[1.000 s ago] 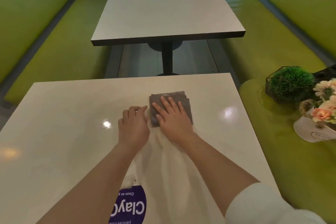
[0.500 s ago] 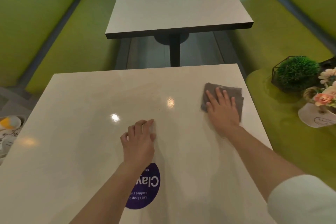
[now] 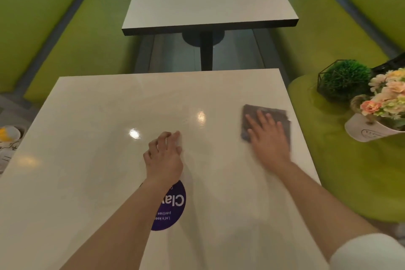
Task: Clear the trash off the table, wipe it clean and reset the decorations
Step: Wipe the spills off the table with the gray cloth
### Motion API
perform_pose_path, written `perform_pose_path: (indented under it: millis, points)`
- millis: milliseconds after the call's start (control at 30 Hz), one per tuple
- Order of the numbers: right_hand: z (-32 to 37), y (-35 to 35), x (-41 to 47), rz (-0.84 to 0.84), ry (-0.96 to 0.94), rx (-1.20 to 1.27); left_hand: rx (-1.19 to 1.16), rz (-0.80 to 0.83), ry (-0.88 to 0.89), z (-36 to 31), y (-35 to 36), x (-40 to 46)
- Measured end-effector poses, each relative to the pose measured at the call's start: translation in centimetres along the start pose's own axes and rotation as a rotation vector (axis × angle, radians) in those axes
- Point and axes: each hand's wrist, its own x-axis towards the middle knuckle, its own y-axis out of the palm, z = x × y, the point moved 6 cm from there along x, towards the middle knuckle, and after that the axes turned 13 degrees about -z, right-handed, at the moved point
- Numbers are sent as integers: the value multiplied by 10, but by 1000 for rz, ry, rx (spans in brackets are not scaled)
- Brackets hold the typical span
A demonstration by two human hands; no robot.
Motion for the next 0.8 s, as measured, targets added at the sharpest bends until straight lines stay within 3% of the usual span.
perform_pose_path:
  millis: [100, 200, 267, 433, 533, 633, 800]
  points:
    - [-55, -10, -4, 11, 94, -43, -10, 18, -12, 1, 1, 0]
    - [-47, -6, -3, -17, 205, -60, -9, 17, -12, 0, 1, 0]
    - [-11, -2, -3, -37, 202, -40, -13, 7, -19, -1, 1, 1]
    - [120, 16, -47, 2, -31, 104, -8, 23, -14, 0, 1, 4]
    - [150, 16, -72, 35, -102, 155, -8, 42, -10, 0, -1, 4]
    - [117, 14, -72, 45, -120, 113, -6, 49, 16, -1, -4, 2]
    - [-10, -8, -75, -42, 67, -6, -72, 20, 74, 3, -9, -3]
